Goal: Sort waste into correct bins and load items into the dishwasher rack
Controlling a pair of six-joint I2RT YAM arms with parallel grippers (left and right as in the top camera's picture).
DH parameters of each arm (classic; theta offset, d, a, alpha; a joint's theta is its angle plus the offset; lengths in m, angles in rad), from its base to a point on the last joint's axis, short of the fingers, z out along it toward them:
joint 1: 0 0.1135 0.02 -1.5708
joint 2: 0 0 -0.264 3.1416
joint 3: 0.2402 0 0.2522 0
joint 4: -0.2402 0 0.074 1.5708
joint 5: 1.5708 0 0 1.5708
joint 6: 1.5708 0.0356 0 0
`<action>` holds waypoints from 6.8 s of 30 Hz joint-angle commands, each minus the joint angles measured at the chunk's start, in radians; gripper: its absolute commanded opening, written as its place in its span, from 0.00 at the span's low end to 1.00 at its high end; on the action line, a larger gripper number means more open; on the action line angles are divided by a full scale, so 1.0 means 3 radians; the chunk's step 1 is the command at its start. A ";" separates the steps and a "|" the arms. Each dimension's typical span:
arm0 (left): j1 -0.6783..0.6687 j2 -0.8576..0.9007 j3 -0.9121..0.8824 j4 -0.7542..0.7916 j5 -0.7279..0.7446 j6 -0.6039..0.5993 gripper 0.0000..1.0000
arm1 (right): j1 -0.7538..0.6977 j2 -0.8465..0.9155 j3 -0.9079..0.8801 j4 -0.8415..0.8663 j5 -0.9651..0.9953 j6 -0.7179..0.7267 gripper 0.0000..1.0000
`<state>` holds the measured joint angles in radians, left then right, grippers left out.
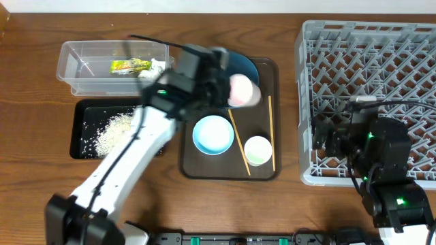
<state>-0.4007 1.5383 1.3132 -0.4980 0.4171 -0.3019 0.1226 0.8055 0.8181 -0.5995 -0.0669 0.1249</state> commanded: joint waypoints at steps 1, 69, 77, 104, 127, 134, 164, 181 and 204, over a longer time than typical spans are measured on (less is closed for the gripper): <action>0.0238 0.0017 0.0004 0.0078 0.1016 -0.0287 0.06 | 0.0029 0.0107 0.0060 0.0095 -0.0437 -0.0041 0.99; 0.0228 0.0210 0.0003 0.0384 0.3552 -0.0785 0.06 | 0.0032 0.0757 0.0060 0.2026 -0.3484 -0.0795 0.92; 0.0181 0.0210 0.0003 0.0384 0.3549 -0.0783 0.06 | 0.0032 0.0757 0.0060 0.2026 -0.3485 -0.0793 0.91; 0.0182 0.0210 0.0000 0.0168 0.2783 -0.0179 0.43 | 0.0032 0.0757 0.0060 0.1409 -0.3015 -0.0782 0.71; 0.0189 0.0210 0.0000 0.0104 0.2756 -0.0153 0.32 | 0.0032 0.0757 0.0060 0.1410 -0.3017 -0.0781 0.72; 0.0189 0.0210 0.0000 0.0104 0.2756 -0.0153 0.32 | 0.0032 0.0757 0.0060 0.1410 -0.3017 -0.0781 0.72; -0.0053 0.0209 0.0000 -0.1128 0.0224 0.1495 0.70 | 0.0025 0.0703 0.0062 0.0425 -0.1438 -0.0774 0.80; -0.0608 0.0509 0.0000 -0.0819 -0.0117 0.2280 0.78 | -0.0355 0.0127 0.0066 -0.0402 -0.0062 -0.0399 0.96; -0.0735 0.0956 0.0000 -0.0985 0.0900 0.2866 0.82 | -0.0355 0.0126 0.0066 -0.0462 -0.0064 -0.0406 0.97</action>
<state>-0.6189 1.8030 1.3128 -0.7769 0.6132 0.5068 0.0273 0.8467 0.8192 -0.7368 -0.0959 -0.0105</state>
